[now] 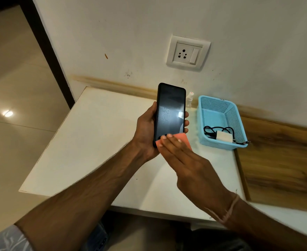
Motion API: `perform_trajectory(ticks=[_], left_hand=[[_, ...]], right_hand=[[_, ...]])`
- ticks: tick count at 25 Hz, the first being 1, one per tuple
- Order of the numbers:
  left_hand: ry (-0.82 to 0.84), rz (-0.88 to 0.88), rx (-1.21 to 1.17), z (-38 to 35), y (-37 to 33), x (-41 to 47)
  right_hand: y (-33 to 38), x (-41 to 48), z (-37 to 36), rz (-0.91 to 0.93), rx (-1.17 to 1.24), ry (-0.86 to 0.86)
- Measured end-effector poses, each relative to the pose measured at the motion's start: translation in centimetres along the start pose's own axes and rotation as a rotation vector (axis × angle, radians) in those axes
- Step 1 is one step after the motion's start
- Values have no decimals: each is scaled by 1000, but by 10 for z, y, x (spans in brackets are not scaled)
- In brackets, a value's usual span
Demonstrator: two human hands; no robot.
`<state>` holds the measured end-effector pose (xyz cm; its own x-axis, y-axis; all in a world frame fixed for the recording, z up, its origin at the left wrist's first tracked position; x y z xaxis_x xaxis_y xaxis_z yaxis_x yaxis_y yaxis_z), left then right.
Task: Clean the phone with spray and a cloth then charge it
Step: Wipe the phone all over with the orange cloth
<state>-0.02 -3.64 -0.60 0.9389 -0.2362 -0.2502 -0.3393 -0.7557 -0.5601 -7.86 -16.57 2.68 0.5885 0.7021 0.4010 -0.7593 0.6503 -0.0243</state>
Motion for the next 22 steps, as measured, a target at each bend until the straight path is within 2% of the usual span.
perform_trajectory(ticks=[2, 5, 7, 12, 14, 18, 22], left_hand=[[6, 6, -8, -1, 0, 0], [-27, -43, -7, 1, -4, 0], [-17, -53, 1, 0, -6, -2], [-2, -14, -37, -1, -3, 0], [-2, -11, -46, -3, -2, 0], [-46, -59, -18, -1, -4, 0], [-14, -15, -62, 0, -2, 0]], right_hand=[[-5, 24, 0, 1, -7, 12], [-27, 48, 3, -209, 21, 10], [-31, 35, 3, -280, 16, 5], [5, 8, -6, -114, -24, -39], [1, 31, -6, -144, -3, -14], [-29, 36, 0, -349, 39, 63], [6, -5, -6, -241, -1, 28]])
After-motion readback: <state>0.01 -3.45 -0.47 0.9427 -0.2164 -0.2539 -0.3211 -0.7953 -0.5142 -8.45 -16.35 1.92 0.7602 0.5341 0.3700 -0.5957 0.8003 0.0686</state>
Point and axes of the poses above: each hand's wrist, its own x-axis towards the middle knuckle, its own z-axis out of the back of the hand, y = z × x, the point moved 2 cm from there along x, towards the middle knuckle, and after that the axes turned 4 degrees about -y, right-handed, at the moved point
